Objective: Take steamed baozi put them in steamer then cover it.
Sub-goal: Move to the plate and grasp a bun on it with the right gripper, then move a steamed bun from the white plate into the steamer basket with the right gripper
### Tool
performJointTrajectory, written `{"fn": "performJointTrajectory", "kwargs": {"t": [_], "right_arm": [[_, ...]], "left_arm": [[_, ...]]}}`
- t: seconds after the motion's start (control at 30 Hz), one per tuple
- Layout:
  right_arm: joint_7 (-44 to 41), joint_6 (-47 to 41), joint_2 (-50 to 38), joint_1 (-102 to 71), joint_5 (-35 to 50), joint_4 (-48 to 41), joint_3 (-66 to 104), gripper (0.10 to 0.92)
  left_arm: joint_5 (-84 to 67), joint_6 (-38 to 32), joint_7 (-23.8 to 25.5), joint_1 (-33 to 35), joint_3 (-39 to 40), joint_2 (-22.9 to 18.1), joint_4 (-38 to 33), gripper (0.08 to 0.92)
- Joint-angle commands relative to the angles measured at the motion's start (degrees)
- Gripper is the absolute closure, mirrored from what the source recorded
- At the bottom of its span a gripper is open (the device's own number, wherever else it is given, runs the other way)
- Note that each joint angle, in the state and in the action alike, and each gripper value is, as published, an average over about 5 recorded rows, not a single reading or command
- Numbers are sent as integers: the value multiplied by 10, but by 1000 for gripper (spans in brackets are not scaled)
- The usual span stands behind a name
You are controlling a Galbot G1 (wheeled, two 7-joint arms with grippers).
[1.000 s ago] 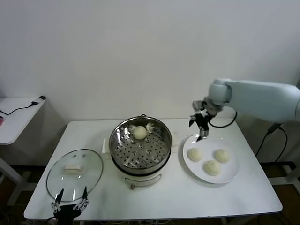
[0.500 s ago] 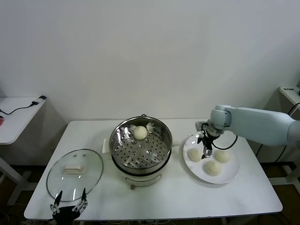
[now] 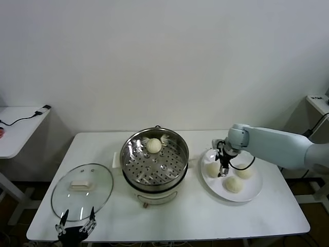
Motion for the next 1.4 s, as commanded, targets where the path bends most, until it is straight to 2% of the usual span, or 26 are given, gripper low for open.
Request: {"fn": "performJointTrajectory", "kwargs": {"t": [0.03, 0.17, 0.3, 0.47, 0.63, 0.77, 0.9, 1.03, 1.13, 1.4], "right_arm": [[7, -7, 1, -19, -5, -10, 18, 293], [3, -3, 3, -16, 1, -9, 22, 410], [-4, 2, 3, -8, 2, -6, 25, 467], [-23, 11, -13, 60, 22, 26, 8, 474], [-74, 33, -15, 238, 84, 55, -62, 474], [-99, 29, 12, 352, 162, 75, -80, 474], [-83, -6, 61, 422, 253, 132, -65, 471], [-29, -63, 126, 421, 320, 211, -35, 466], [18, -97, 174, 381, 334, 246, -18, 461], [78, -126, 265, 267, 289, 196, -26, 440]], "left_arm": [[0, 1, 0, 0, 1, 1, -1, 177], [1, 1, 0, -1, 3, 1, -1, 177], [2, 1, 0, 0, 4, 1, -2, 177], [4, 1, 0, 3, 4, 1, -7, 177], [6, 1, 1, 4, 5, 2, -11, 177], [9, 1, 1, 5, 8, 3, -14, 177], [14, 1, 3, 5, 14, 2, -19, 177], [15, 2, 4, 6, 17, -1, -27, 177], [15, 3, 3, 7, 15, -2, -31, 177], [11, 5, 3, 6, 11, -2, -32, 177]]}}
